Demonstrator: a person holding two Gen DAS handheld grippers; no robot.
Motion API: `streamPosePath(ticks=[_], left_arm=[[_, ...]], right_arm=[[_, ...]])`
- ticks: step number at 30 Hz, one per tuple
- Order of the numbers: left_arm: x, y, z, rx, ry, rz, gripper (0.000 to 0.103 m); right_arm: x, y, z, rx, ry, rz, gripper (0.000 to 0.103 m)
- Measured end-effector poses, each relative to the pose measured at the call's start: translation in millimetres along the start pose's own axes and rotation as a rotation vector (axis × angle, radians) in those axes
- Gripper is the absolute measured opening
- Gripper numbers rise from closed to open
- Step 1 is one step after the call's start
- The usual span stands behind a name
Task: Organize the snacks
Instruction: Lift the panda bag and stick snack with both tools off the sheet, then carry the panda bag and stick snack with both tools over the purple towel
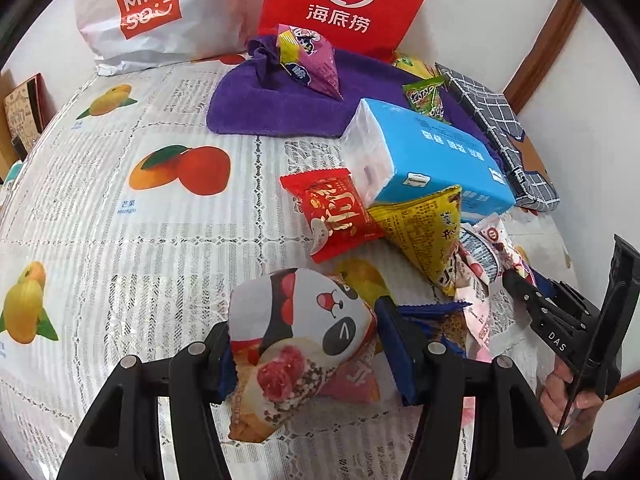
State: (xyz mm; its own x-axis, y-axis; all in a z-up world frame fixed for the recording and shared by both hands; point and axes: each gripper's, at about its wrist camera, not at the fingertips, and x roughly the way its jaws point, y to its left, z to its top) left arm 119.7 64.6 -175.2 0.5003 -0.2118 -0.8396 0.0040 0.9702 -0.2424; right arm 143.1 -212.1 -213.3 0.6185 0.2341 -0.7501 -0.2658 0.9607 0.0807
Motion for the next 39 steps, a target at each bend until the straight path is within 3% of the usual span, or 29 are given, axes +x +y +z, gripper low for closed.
streamPosePath(ticks=[3, 23, 28, 39], left_arm=[[-7.6, -1.9, 0.4, 0.013, -0.015, -0.002, 0.058], [-53.0, -36.6, 44.3, 0.064, -0.118, -0.030, 0.058], [-59.4, -39.3, 64.0, 0.069, -0.135, -0.022, 0.058], [-63.1, -45.7, 125.1, 0.067, -0.170, 0.020, 0.058]], right_arm=[[-7.7, -2.0, -0.1, -0.004, -0.003, 0.022, 0.028], [-65.3, -4.9, 38.0, 0.008, -0.079, 0.051, 0.023], [-73.6, -2.1, 63.5, 0.010, -0.111, 0.049, 0.023], [-59.4, 3.6, 152.9, 0.023, -0.165, 0.007, 0.023]])
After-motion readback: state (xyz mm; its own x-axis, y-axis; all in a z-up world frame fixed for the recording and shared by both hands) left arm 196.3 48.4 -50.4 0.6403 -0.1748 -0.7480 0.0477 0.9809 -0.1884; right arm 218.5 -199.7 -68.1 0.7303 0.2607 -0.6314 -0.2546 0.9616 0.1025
